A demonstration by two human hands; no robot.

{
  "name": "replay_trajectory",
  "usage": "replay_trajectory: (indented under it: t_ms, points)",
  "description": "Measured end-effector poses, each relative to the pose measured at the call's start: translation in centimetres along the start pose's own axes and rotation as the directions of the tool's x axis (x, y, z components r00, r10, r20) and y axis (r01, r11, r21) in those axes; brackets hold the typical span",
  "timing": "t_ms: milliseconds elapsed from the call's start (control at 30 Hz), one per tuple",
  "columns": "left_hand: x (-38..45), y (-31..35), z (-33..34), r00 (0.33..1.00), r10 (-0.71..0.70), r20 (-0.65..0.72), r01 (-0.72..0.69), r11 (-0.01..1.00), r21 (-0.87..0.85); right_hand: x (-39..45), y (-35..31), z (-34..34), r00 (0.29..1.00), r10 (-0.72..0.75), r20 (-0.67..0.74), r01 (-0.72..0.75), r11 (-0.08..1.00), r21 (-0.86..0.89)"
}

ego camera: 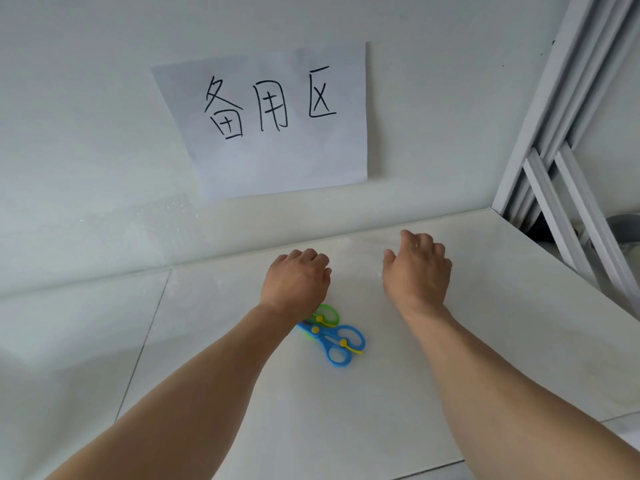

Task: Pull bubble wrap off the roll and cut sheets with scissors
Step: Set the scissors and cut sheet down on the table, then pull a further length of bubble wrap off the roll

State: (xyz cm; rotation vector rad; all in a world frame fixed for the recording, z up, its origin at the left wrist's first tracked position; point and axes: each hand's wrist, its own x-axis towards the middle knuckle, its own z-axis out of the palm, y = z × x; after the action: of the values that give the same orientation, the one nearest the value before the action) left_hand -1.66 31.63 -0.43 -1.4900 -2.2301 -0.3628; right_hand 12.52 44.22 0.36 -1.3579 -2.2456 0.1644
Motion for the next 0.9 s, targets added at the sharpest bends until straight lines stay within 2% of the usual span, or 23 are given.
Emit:
replay_trajectory:
  t_ms: [100, 233, 400, 533, 633, 733, 900]
  points:
    - [-1.2, -0.7, -1.4, 0.998, 0.062, 0.003, -0.063, 0.997, 0.052, -0.9, -1.4, -0.5, 0.983, -0.185, -0.003, 0.185, 0.982, -0.038]
    - [-3.3, -2.2, -3.6, 0.993, 0.118, 0.019, -0.12, 0.986, 0.116, -3.2, -3.9, -0.4, 0.915, -0.403, 0.027, 0.404, 0.911, -0.082]
    - [-7.5, -5.3, -5.9, 0.996, 0.084, 0.036, -0.09, 0.979, 0.181, -6.2, -8.1, 0.2, 0.836, -0.543, 0.082, 0.548, 0.833, -0.072]
    - [-11.0, -8.2, -6.9, 0.999, 0.025, 0.024, -0.028, 0.983, 0.179, -8.0, -11.8, 0.5, 0.79, -0.591, 0.166, 0.596, 0.803, 0.021]
    - [-13.0, -10.1, -7.4, 0.998, -0.052, -0.023, 0.055, 0.987, 0.152, -9.3, -14.7, 0.8, 0.811, -0.543, 0.219, 0.51, 0.839, 0.189]
    - [-14.7, -11.6, -7.4, 0.987, -0.149, -0.061, 0.156, 0.981, 0.118, -10.4, -17.2, 1.6, 0.822, -0.435, 0.367, 0.275, 0.868, 0.414]
    - [-16.4, -12.7, -7.1, 0.938, -0.33, -0.105, 0.333, 0.943, 0.016, -11.4, -19.7, 2.8, 0.789, -0.352, 0.504, -0.016, 0.807, 0.59]
